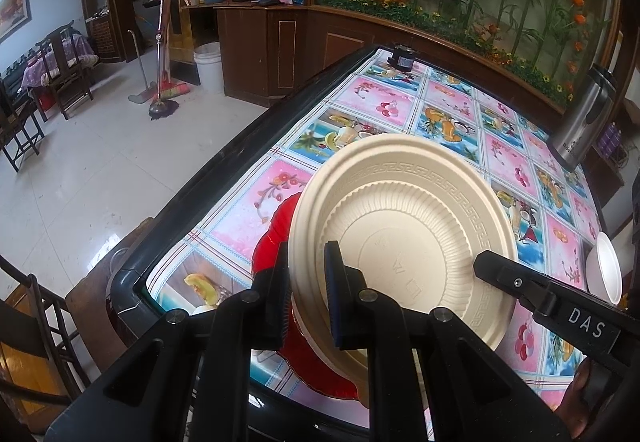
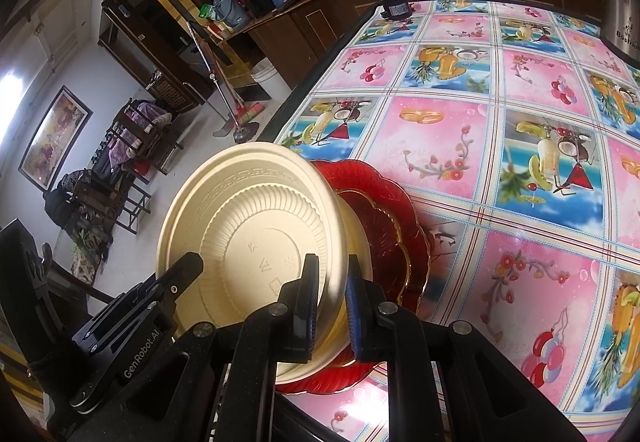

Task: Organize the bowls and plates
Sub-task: 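Tilt the held beige plate down onto the red plate stack with both grippers, then open both grippers to release the beige plate and withdraw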

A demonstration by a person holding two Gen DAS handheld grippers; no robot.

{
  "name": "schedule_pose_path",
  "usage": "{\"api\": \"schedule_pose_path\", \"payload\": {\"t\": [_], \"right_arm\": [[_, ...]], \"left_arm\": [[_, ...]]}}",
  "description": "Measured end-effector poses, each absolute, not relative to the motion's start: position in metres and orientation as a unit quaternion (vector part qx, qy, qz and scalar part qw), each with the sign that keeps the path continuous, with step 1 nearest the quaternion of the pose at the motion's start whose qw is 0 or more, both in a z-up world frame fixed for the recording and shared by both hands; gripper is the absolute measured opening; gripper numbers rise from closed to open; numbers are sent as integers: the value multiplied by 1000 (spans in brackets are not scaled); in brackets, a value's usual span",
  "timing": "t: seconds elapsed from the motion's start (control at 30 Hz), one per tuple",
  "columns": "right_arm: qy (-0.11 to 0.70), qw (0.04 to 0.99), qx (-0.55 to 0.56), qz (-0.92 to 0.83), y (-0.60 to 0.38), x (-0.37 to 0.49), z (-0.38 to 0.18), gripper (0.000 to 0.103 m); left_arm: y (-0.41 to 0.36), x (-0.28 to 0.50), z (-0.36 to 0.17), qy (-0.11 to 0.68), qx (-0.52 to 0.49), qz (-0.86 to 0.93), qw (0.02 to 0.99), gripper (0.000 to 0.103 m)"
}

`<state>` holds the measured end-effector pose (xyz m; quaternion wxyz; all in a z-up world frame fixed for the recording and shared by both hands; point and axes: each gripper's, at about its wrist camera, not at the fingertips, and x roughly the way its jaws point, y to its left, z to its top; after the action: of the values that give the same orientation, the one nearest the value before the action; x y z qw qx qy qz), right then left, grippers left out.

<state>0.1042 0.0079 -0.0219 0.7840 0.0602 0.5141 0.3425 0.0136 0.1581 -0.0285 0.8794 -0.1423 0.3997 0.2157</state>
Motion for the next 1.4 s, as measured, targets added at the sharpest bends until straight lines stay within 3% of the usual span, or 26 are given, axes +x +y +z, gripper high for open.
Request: {"api": "schedule_pose_path", "payload": {"t": [0.5, 0.57, 0.63, 0.67, 0.83, 0.93, 1.0, 1.17, 1.4], "right_arm": [[517, 782, 68, 342, 5, 109, -22, 15], [517, 782, 68, 341, 4, 109, -22, 15], [517, 782, 71, 342, 3, 110, -21, 15], [517, 782, 71, 342, 3, 110, -21, 16], [514, 783, 73, 343, 1, 109, -18, 18], [512, 783, 82, 345, -2, 108, -16, 36], [507, 783, 96, 347, -7, 108, -13, 56], [505, 779, 124, 350, -17, 110, -9, 77], [495, 777, 189, 340, -56, 113, -7, 84]], "left_arm": [[154, 16, -25, 407, -144, 217, 876, 15], [154, 16, -24, 406, -146, 216, 876, 21], [153, 15, -21, 401, -151, 213, 878, 41], [153, 15, -20, 396, -153, 214, 880, 45], [150, 13, -12, 381, -152, 216, 886, 46], [150, 11, -9, 376, -156, 217, 888, 55], [149, 9, -6, 368, -161, 216, 890, 62], [147, 2, 7, 331, -182, 218, 900, 69], [126, 8, 17, 309, -192, 187, 913, 77]]}}
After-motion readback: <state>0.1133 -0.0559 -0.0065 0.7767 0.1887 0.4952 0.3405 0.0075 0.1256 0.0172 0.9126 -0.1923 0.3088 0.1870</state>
